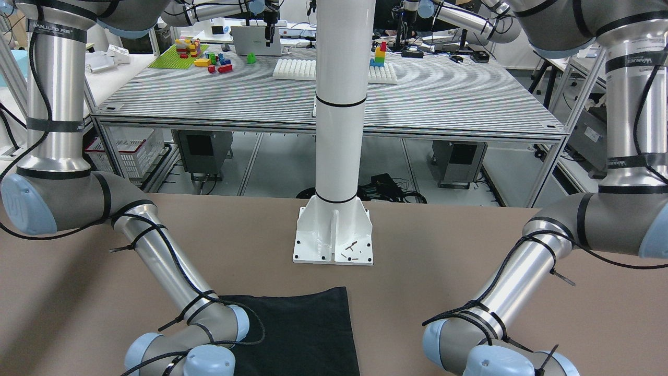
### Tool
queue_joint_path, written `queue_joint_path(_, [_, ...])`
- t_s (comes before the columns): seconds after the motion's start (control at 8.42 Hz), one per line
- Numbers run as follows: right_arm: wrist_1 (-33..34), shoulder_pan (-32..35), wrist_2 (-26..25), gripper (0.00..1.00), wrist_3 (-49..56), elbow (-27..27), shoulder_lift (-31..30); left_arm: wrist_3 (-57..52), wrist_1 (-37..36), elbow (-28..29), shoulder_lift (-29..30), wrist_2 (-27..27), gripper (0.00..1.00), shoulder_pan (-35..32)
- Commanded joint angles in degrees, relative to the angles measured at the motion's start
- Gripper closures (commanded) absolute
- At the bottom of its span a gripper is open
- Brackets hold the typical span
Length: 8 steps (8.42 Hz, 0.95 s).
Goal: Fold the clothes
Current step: 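Press and smooth the far edge of the shirt with the right gripper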
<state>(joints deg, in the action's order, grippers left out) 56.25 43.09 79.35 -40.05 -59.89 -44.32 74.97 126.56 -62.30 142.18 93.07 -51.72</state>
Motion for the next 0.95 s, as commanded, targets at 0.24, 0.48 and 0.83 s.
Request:
queue_joint_path(0.24, [-3.43,3.66,8.25,0.52,4.37,-4.18,-5.17,0.09,0.00,-0.11,0.29,-0.09,0.05,0.40])
queue_joint_path(0.48, [-2.29,3.84,13.01,0.35,-2.26,-8.12,-4.64,0.08,0.00,-0.02,0.29,-0.17,0.05,0.40])
queue_joint_path(0.83, [2.37,-0.09,11.81,0.15,-9.95,-8.32,-2.88,0.26,0.09,-0.11,0.29,-0.17,0.05,0.48])
